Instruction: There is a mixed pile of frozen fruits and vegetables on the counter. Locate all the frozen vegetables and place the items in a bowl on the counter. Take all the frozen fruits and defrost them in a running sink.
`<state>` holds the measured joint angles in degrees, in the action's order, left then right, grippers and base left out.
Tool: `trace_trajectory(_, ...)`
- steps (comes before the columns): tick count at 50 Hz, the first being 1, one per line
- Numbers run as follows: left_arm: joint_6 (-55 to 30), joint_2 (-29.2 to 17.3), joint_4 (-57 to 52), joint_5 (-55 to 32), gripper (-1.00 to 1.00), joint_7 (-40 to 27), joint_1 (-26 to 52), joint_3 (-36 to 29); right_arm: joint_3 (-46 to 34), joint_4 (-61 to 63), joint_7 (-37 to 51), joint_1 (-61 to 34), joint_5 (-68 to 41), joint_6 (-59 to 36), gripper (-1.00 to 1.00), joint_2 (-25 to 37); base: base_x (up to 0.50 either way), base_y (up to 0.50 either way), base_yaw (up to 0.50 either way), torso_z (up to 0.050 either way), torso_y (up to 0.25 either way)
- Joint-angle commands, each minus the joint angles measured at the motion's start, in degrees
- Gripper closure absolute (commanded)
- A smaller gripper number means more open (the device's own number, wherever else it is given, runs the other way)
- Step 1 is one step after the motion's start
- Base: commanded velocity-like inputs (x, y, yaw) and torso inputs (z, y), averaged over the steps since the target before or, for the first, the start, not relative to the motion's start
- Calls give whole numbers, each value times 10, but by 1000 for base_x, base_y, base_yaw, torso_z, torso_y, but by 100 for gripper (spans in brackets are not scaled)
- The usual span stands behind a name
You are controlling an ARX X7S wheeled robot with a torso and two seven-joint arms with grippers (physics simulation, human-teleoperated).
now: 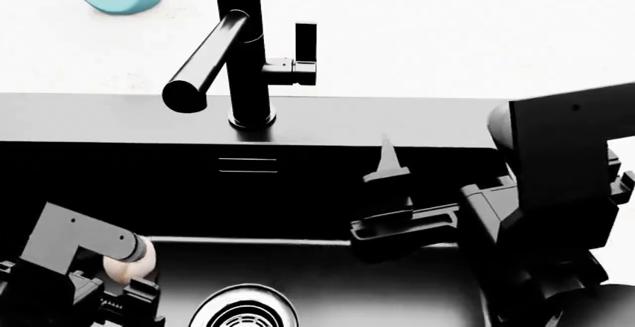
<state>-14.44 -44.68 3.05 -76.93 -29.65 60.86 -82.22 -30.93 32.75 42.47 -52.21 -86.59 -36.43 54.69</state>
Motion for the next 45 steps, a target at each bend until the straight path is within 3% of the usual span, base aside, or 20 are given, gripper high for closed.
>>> trace_trajectory(1,-5,47,105,-17,100,28,-3,-7,9,10,12,-4,-15,1,-100,12,0,0,0,0,0)
trace_trajectory(21,-5,205,427,-12,100,174,-17,-19,-1,12,1,24,-3,10,-100,5,0,0,0,0,0)
trace_trajectory(32,-7,178,373,-12,100,143,-18,-16,-9,8,-5,29,3,7,-100,-2,0,0,0,0,1)
trace_trajectory(33,-5,173,362,-13,-100,137,-18,-15,-13,5,-9,34,8,7,-100,-7,0,0,0,0,0)
trace_trajectory(37,-1,153,317,-11,-100,106,-17,-12,-14,5,-6,34,9,7,-100,-8,0,0,0,0,0)
trace_trajectory(45,18,17,28,-11,-100,-32,11,20,7,12,1,103,54,74,-100,-2,0,0,0,0,0)
